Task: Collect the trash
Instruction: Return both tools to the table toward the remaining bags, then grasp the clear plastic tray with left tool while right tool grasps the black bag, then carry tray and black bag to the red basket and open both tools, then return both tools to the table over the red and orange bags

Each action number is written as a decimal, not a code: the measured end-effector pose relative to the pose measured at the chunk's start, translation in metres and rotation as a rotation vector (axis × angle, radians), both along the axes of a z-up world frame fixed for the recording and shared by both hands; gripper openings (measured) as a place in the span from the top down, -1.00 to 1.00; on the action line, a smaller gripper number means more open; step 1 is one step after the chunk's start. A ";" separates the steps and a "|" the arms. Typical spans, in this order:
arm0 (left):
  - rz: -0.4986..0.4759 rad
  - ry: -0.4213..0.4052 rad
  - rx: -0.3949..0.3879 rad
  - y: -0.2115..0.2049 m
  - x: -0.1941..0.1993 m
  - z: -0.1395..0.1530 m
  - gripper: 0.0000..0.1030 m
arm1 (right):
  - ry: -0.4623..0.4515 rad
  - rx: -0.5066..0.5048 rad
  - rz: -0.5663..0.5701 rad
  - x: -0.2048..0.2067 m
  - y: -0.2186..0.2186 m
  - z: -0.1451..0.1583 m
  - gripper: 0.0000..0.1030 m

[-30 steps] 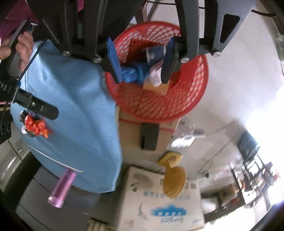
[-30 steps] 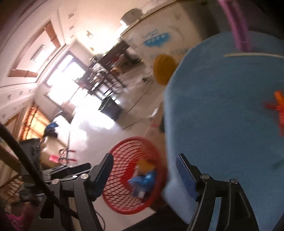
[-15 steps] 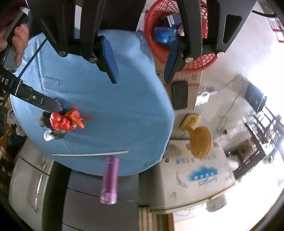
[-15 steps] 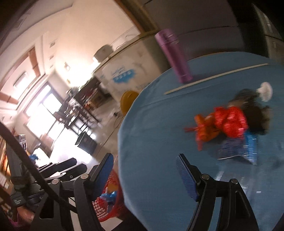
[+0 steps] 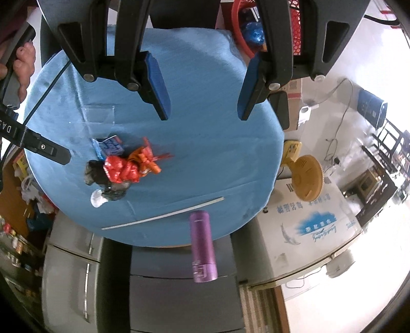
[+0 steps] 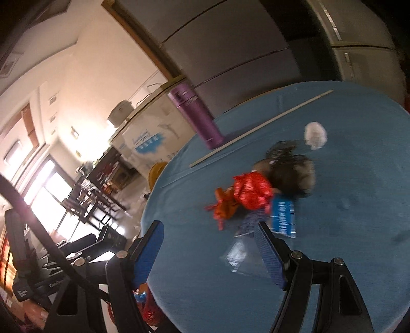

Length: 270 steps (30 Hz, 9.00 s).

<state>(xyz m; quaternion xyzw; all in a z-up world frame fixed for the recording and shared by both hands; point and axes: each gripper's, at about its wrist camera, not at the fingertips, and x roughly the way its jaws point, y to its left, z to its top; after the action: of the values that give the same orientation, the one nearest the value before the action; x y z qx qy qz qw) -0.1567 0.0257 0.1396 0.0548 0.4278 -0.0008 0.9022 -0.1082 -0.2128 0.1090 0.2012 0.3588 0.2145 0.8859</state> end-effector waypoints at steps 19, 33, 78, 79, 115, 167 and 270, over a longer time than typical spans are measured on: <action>-0.339 0.242 -0.241 -0.105 0.070 -0.066 -0.29 | 0.034 0.020 -0.288 -0.030 -0.120 -0.017 -0.48; -0.259 0.384 -0.379 -0.127 0.101 -0.102 -0.39 | 0.073 0.016 -0.320 -0.036 -0.141 -0.038 -0.48; -0.266 0.514 -0.533 -0.077 0.019 -0.123 -0.39 | 0.131 0.017 -0.260 -0.025 -0.111 -0.056 -0.48; -0.264 0.526 -0.551 -0.078 0.020 -0.125 -0.39 | 0.133 0.018 -0.258 -0.025 -0.110 -0.057 -0.48; -0.909 0.367 -0.151 -0.167 0.091 -0.099 -0.41 | 0.137 0.041 -0.309 -0.043 -0.141 -0.057 -0.48; -0.467 0.209 -0.350 -0.057 0.023 -0.084 -0.07 | 0.242 0.014 -0.142 0.013 -0.095 -0.076 0.50; 0.546 0.157 -0.347 0.247 -0.142 -0.109 -0.14 | 0.304 -0.062 0.826 -0.011 0.360 -0.095 -0.03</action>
<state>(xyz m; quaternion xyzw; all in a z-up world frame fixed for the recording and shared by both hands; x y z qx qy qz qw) -0.2990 0.2729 0.0301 -0.2164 0.4882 0.1640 0.8294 -0.1190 0.1477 0.0140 0.0437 0.5416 0.5077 0.6686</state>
